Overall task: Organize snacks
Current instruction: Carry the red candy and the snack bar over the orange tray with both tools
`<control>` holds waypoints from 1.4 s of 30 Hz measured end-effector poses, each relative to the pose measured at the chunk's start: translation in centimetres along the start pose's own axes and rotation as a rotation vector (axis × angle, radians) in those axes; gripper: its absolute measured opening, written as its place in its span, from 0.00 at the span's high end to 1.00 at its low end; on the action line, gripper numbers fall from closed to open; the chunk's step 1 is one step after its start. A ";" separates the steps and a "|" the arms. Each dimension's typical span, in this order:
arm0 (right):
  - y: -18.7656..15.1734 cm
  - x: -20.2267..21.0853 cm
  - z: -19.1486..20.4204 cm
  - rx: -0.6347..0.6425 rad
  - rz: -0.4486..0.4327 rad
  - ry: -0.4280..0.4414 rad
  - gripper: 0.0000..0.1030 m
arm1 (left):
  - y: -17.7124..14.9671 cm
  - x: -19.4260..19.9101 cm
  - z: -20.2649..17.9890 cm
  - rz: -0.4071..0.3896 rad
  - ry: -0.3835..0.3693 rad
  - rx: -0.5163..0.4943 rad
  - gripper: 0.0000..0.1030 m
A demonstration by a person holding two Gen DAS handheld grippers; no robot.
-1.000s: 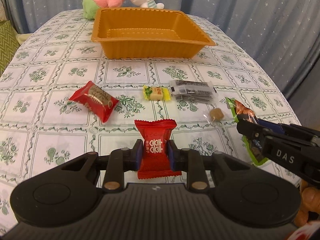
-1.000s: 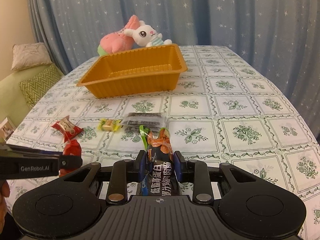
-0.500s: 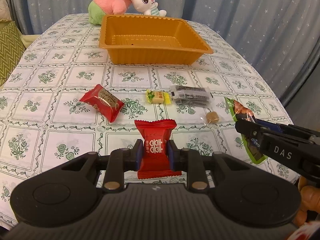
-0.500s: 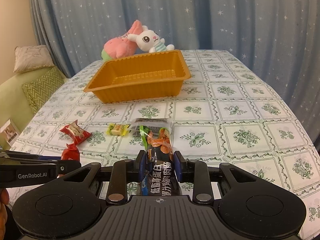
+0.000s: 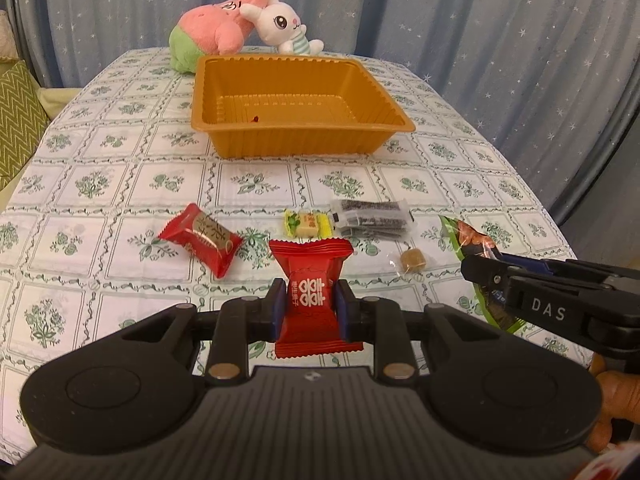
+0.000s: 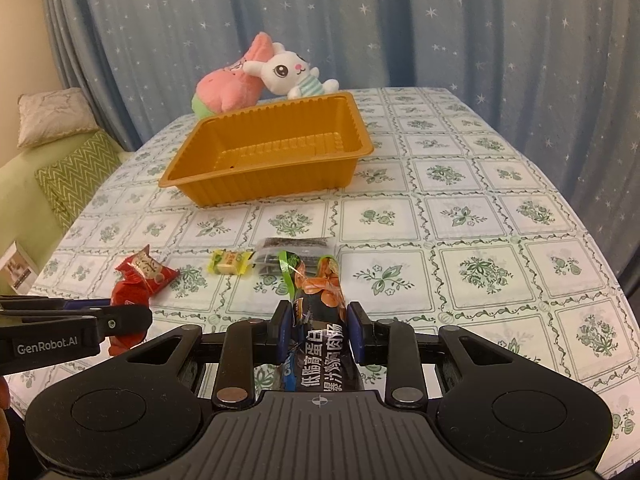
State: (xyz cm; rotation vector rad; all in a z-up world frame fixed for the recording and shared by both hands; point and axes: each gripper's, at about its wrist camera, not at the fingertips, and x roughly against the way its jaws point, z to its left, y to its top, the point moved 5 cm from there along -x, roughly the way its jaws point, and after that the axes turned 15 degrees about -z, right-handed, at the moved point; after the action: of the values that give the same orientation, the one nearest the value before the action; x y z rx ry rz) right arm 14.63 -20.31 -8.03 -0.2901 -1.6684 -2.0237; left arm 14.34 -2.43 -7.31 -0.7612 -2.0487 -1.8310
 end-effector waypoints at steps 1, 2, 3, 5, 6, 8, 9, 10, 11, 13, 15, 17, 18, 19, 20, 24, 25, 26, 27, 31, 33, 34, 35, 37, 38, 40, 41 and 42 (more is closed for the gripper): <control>0.2 0.0 0.0 0.000 0.000 0.000 0.71 | 0.2 0.0 0.0 -0.003 -0.001 -0.002 0.78; 0.4 -0.1 0.0 -0.001 -0.001 0.001 0.71 | 0.5 0.0 -0.1 -0.007 -0.003 -0.004 0.78; 0.6 -0.1 0.1 -0.003 -0.003 0.003 0.71 | 0.8 0.0 -0.1 -0.010 -0.004 -0.004 0.78; 1.2 -0.3 0.2 -0.004 -0.009 0.006 0.71 | 1.3 0.0 -0.1 -0.018 -0.009 -0.007 0.78; 1.5 -0.3 0.2 -0.003 -0.012 0.008 0.71 | 1.7 0.0 -0.2 -0.022 -0.010 -0.008 0.78; 2.2 -0.6 0.4 0.000 -0.017 0.012 0.71 | 2.3 0.0 -0.1 -0.029 -0.012 -0.011 0.78; 2.5 -0.7 0.5 0.000 -0.020 0.015 0.71 | 2.6 -0.1 -0.1 -0.032 -0.013 -0.012 0.78; 2.8 -0.9 0.5 0.001 -0.024 0.018 0.71 | 2.9 -0.1 -0.1 -0.034 -0.013 -0.013 0.78; 3.2 -1.1 0.6 0.004 -0.026 0.021 0.71 | 3.3 -0.2 0.0 -0.038 -0.014 -0.015 0.78; 4.0 -1.4 0.8 0.007 -0.032 0.026 0.71 | 4.1 -0.4 0.1 -0.046 -0.017 -0.020 0.78; 4.8 -1.9 0.9 0.017 -0.039 0.031 0.71 | 5.0 -0.6 0.3 -0.054 -0.019 -0.026 0.78; 5.6 -2.4 1.1 0.027 -0.048 0.036 0.71 | 6.0 -0.9 0.4 -0.063 -0.021 -0.033 0.78; 6.1 -2.7 1.1 0.030 -0.050 0.039 0.71 | 6.6 -1.1 0.6 -0.067 -0.024 -0.032 0.78; 6.5 -3.1 1.2 0.033 -0.052 0.042 0.71 | 7.0 -1.3 0.7 -0.070 -0.026 -0.030 0.78; 7.0 -3.4 1.2 0.036 -0.055 0.044 0.71 | 7.5 -1.5 0.8 -0.073 -0.028 -0.028 0.78; 8.6 -5.0 1.4 0.042 -0.061 0.051 0.71 | 9.7 -2.6 1.4 -0.088 -0.029 -0.028 0.78; 9.1 -5.4 1.4 0.040 -0.061 0.052 0.71 | 10.1 -2.9 1.6 -0.090 -0.030 -0.026 0.78; 9.5 -5.8 1.4 0.039 -0.062 0.053 0.71 | 10.7 -3.3 1.8 -0.091 -0.031 -0.024 0.78; 10.0 -6.3 1.4 0.039 -0.063 0.053 0.71 | 11.1 -3.6 1.9 -0.092 -0.030 -0.024 0.78; 11.7 -8.4 1.4 0.036 -0.057 0.059 0.71 | 12.8 -5.3 2.5 -0.093 -0.032 -0.020 0.78; 12.6 -9.5 1.6 0.036 -0.055 0.068 0.71 | 13.7 -6.2 2.8 -0.092 -0.029 -0.025 0.78; 13.1 -10.0 1.7 0.038 -0.056 0.071 0.71 | 14.1 -6.7 2.9 -0.091 -0.028 -0.026 0.78; 13.5 -10.6 1.8 0.039 -0.056 0.074 0.71 | 14.4 -7.3 3.1 -0.088 -0.027 -0.027 0.78; 14.2 -11.6 2.0 0.038 -0.056 0.083 0.71 | 15.0 -8.3 3.3 -0.083 -0.021 -0.030 0.78; 14.5 -12.2 2.1 0.037 -0.055 0.086 0.71 | 15.2 -8.7 3.4 -0.081 -0.019 -0.034 0.78; 15.0 -13.1 2.3 0.034 -0.053 0.091 0.71 | 15.6 -9.5 3.7 -0.077 -0.016 -0.033 0.78; 15.3 -13.7 2.3 0.033 -0.050 0.091 0.71 | 15.8 -10.0 3.8 -0.074 -0.016 -0.030 0.78; 15.5 -14.2 2.3 0.030 -0.046 0.092 0.71 | 16.0 -10.3 3.9 -0.072 -0.014 -0.030 0.78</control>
State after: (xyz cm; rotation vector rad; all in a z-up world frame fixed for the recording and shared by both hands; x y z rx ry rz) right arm 34.12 -16.62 -0.80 -0.1473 -1.6612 -2.0121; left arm 32.28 0.29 -0.25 -0.7195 -2.0869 -1.9045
